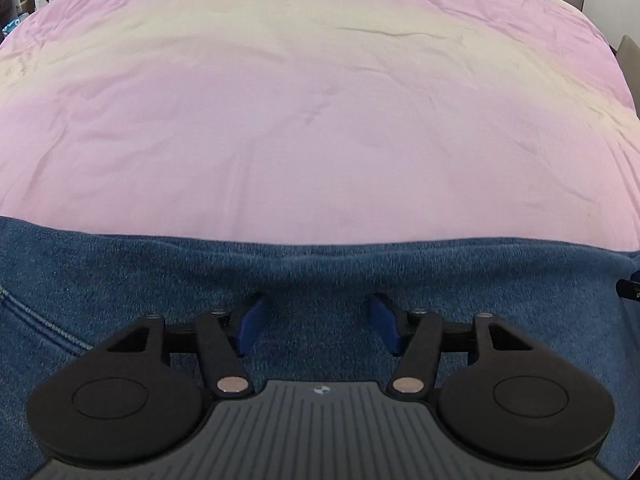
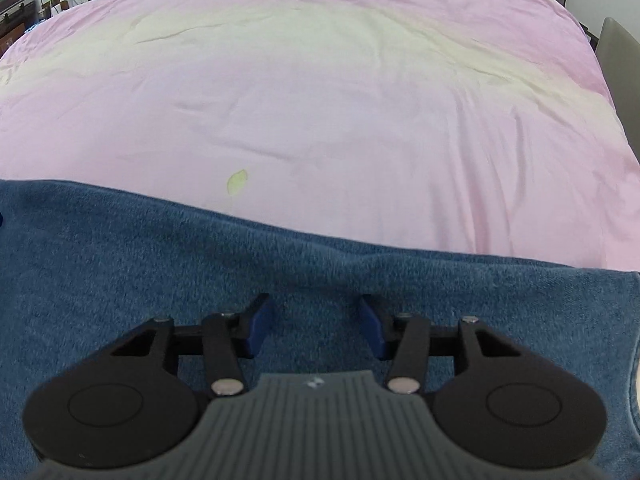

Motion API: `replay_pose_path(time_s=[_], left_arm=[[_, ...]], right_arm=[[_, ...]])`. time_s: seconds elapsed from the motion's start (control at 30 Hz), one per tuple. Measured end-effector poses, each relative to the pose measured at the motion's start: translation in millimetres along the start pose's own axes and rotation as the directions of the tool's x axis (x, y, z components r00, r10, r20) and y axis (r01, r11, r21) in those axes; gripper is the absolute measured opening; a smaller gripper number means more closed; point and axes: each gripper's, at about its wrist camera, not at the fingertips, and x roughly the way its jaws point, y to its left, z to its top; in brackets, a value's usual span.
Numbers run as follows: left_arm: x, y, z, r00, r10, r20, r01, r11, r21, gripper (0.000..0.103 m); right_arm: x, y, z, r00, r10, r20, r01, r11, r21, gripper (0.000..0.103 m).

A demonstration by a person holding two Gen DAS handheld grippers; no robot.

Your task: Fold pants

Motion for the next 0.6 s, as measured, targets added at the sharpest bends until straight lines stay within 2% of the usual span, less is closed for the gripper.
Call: replay_pose_path(time_s=[0.1, 0.23, 0.3, 0.37, 0.47, 0.53, 0.6], left_arm=[[12, -2, 7, 1.000, 0.007, -0.013, -0.007, 1.000, -0.027, 0.069], [10, 0, 9, 1.000, 0.013, -0.016, -0.014, 0.998, -0.065, 0.073], [2, 3, 7, 1.000, 0.011, -0.016, -0.012, 0.994, -0.107, 0.073], [-8, 0, 7, 0.999, 0.032, -0.015, -0.033, 0.992, -0.126, 0.067], [-35, -13, -1, 0.999, 0.050, 0.014, -0.049, 0.994, -0.096, 0.064], [-56, -28, -8, 0.999, 0.025, 0.045, -0.021, 0.996, -0.082, 0.064], [-75, -46, -18, 0.998, -0.035, 0.059, 0.039, 0.997, -0.062, 0.064]], right_arm=[[10, -1, 7, 1.000, 0.002, -0.010, -0.002, 0.999, 0.039, 0.046], [13, -4, 12, 1.000, 0.010, -0.006, -0.009, 0.993, 0.117, 0.047], [11, -11, 12, 1.000, 0.019, 0.001, -0.019, 0.984, 0.177, 0.047], [3, -18, 10, 0.999, 0.038, 0.015, -0.040, 0.977, 0.210, 0.046], [-24, -35, 6, 0.997, 0.065, 0.050, -0.074, 0.973, 0.218, 0.044], [-46, -45, 1, 0.995, 0.073, 0.068, -0.086, 0.975, 0.206, 0.044], [-65, -58, -5, 0.994, 0.089, 0.068, -0.101, 0.973, 0.207, 0.044]])
